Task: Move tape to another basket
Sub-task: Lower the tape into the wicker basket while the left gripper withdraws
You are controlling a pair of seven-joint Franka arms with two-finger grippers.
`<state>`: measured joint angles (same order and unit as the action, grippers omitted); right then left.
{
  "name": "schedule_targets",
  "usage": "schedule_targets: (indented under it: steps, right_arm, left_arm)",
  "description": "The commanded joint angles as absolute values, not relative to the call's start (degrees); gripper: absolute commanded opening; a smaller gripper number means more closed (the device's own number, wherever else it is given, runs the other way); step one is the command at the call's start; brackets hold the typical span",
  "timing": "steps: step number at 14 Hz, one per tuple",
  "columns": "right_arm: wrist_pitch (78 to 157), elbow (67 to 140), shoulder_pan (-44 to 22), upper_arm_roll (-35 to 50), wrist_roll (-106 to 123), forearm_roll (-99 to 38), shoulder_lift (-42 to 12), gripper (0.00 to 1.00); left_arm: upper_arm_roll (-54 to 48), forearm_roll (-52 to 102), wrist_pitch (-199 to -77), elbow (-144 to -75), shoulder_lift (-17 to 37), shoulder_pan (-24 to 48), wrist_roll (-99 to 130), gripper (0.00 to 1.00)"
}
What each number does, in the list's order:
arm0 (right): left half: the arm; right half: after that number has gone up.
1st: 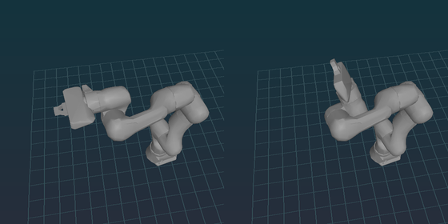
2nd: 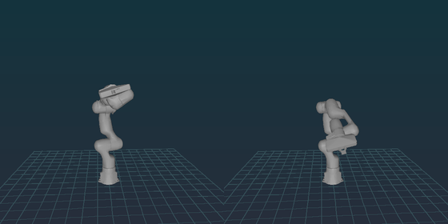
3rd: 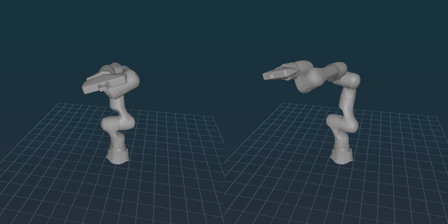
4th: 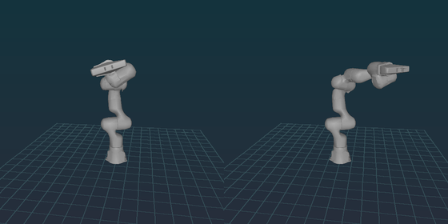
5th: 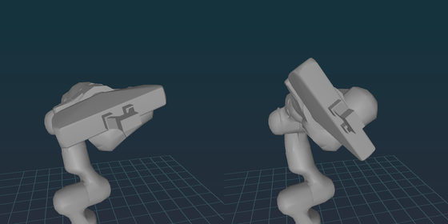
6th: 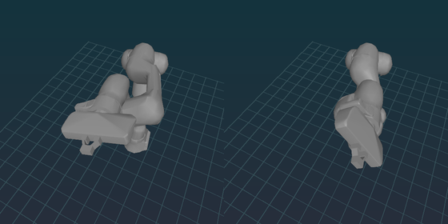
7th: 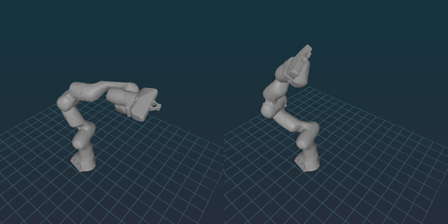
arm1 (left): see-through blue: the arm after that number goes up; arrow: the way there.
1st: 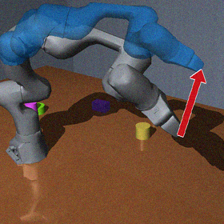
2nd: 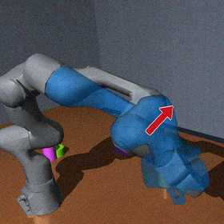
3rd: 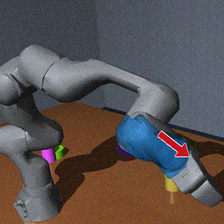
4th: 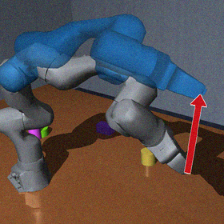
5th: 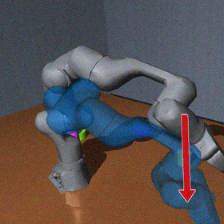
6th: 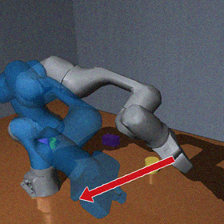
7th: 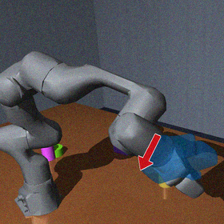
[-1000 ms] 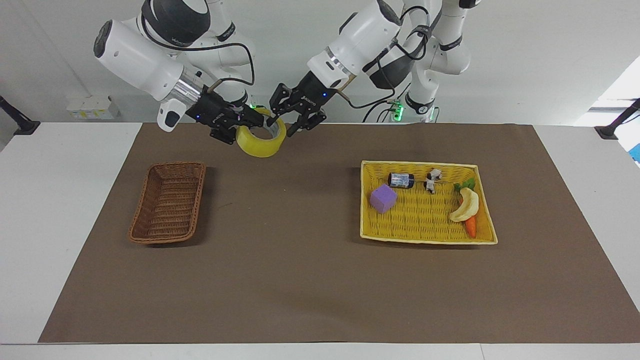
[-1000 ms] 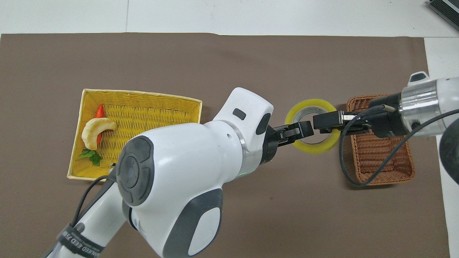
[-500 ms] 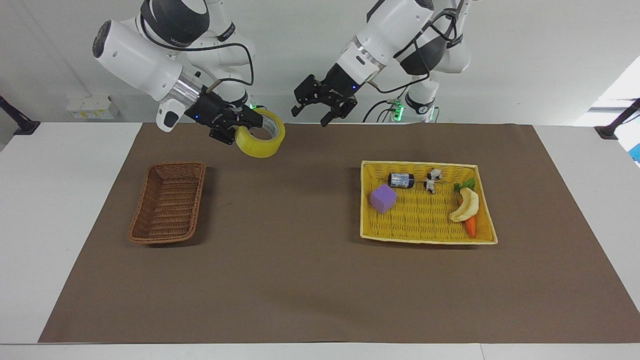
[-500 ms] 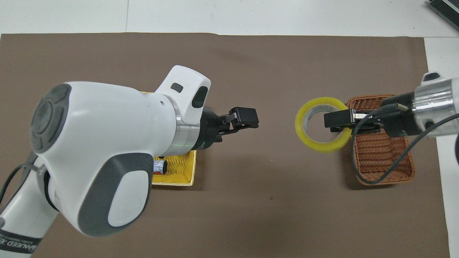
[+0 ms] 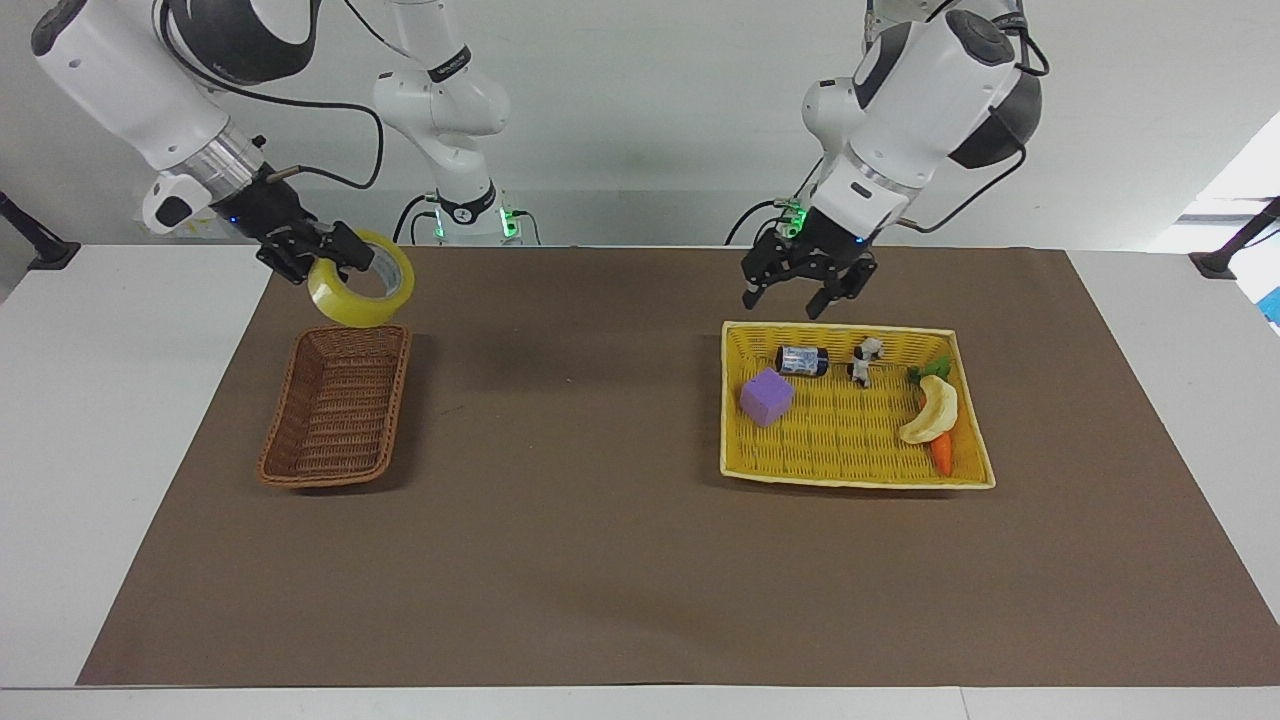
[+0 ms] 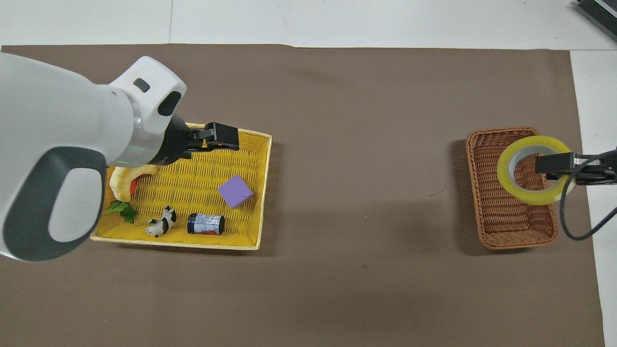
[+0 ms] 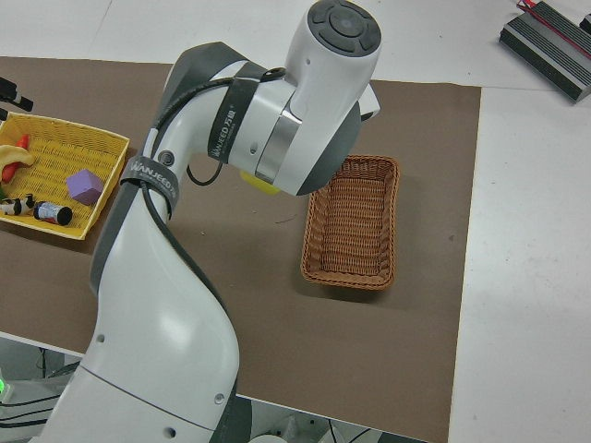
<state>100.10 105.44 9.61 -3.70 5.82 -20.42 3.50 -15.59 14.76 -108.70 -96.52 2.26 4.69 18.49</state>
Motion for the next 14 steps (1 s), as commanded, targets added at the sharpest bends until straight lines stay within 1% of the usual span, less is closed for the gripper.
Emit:
schedule_targets:
  steps: [1,2,3,4,6,8,11,14]
  right_arm:
    - [103.4,105.7,15.4,-2.9,10.5,-23.3,-2.7,0.00]
    - [104.4,106.3,17.1,-2.9,14.0,-24.6,-4.6,0.00]
    - [106.2,107.7,17.5,-2.9,15.6,-24.6,-5.0,0.00]
    - [107.0,109.1,17.5,-2.9,15.6,-25.1,-4.7,0.00]
    - [108.8,111.6,18.3,-2.9,16.3,-26.2,-6.0,0.00]
    - [110.9,113.8,18.2,-2.9,17.0,-28.3,-6.0,0.00]
    - [111.8,114.6,17.5,-2.9,18.9,-28.0,-9.6,0.00]
    - [113.6,116.0,16.7,-3.0,20.9,-24.6,-9.8,0.06]
  left_arm:
    - [-16.3,11.0,-104.4,-96.6,1.6,-2.1,10.2,1.00]
    - [-16.2,9.2,-104.2,-96.6,1.4,-4.0,6.6,1.00]
    - [-16.3,8.7,-102.8,-96.5,1.1,-6.0,4.8,1.00]
    - [-16.1,8.4,-101.6,-96.5,1.1,-6.4,4.6,1.00]
    - [-15.3,8.1,-99.9,-96.7,0.7,-6.4,4.6,1.00]
    - [-14.9,8.1,-99.1,-96.7,0.5,-6.5,5.1,1.00]
    - [-14.9,8.1,-99.9,-96.6,0.5,-7.4,5.0,1.00]
    - [-14.9,8.1,-99.8,-96.6,0.5,-7.7,5.0,1.00]
